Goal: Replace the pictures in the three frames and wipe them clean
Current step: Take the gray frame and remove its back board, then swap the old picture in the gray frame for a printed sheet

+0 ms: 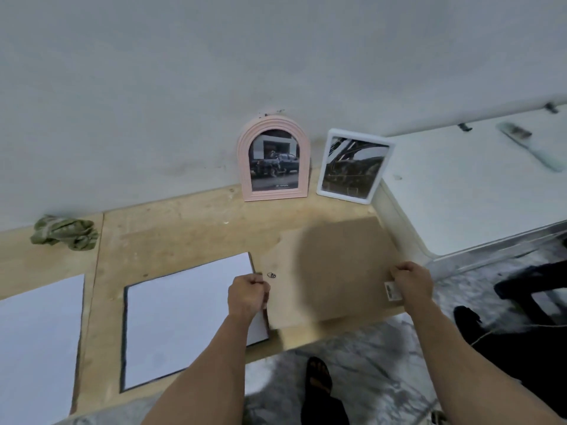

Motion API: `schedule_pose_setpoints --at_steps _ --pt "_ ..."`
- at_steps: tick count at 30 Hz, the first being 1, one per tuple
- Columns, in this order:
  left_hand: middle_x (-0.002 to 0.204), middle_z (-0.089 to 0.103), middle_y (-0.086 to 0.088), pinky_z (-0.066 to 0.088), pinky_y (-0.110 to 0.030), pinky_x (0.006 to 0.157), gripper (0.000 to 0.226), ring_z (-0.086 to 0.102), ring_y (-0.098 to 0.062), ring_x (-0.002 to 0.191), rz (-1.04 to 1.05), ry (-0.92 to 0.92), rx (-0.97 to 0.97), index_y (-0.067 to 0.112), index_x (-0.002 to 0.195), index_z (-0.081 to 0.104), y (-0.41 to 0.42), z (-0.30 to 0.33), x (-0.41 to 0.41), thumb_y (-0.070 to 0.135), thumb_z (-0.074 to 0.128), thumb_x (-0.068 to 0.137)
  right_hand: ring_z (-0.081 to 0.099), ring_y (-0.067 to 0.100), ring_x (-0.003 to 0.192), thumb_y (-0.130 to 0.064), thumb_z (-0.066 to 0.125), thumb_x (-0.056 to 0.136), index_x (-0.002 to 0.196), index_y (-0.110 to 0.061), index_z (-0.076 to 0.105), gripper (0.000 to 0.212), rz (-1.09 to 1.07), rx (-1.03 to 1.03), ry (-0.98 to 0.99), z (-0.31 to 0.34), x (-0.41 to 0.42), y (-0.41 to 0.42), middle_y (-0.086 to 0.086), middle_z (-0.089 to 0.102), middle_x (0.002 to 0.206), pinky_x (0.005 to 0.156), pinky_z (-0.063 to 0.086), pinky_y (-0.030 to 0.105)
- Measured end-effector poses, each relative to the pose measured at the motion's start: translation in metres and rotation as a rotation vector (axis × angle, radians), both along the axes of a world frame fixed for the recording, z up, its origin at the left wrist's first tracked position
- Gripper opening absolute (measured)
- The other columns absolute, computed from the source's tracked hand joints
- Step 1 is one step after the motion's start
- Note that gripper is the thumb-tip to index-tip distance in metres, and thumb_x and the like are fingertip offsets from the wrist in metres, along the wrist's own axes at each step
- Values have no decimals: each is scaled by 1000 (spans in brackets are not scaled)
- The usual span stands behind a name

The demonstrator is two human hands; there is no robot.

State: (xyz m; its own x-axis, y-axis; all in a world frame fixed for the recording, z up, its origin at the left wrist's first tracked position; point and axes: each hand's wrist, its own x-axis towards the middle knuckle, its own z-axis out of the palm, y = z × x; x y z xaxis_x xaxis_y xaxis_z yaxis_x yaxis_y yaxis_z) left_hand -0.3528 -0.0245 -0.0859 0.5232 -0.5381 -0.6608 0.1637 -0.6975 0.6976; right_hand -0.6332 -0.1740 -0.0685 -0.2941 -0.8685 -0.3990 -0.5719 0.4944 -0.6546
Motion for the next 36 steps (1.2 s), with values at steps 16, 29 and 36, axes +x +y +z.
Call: schedule_pose_setpoints --at_steps 16,29,36 --pt "88 61 -3 44 -28 72 20 58 -27 84 -43 -380 294 17 93 70 -34 -20 -66 20 50 95 62 38 90 -2 47 82 100 -4 68 27 173 57 210 -38 -17 -36 21 67 100 71 48 35" --pt "121 67 -8 41 -30 75 36 62 -28 104 165 -463 367 11 126 63 52 12 65 12 49 93 65 24 90 -13 58 77 82 -14 70 13 899 86 83 -27 192 67 6 70 96 73 46 24" --pt "103 63 -11 51 -37 75 23 59 -32 90 106 -440 468 0 104 64 133 -1 146 9 54 86 46 17 64 -21 52 83 85 -17 42 11 846 166 117 -38 234 118 -2 45 74 53 35 26"
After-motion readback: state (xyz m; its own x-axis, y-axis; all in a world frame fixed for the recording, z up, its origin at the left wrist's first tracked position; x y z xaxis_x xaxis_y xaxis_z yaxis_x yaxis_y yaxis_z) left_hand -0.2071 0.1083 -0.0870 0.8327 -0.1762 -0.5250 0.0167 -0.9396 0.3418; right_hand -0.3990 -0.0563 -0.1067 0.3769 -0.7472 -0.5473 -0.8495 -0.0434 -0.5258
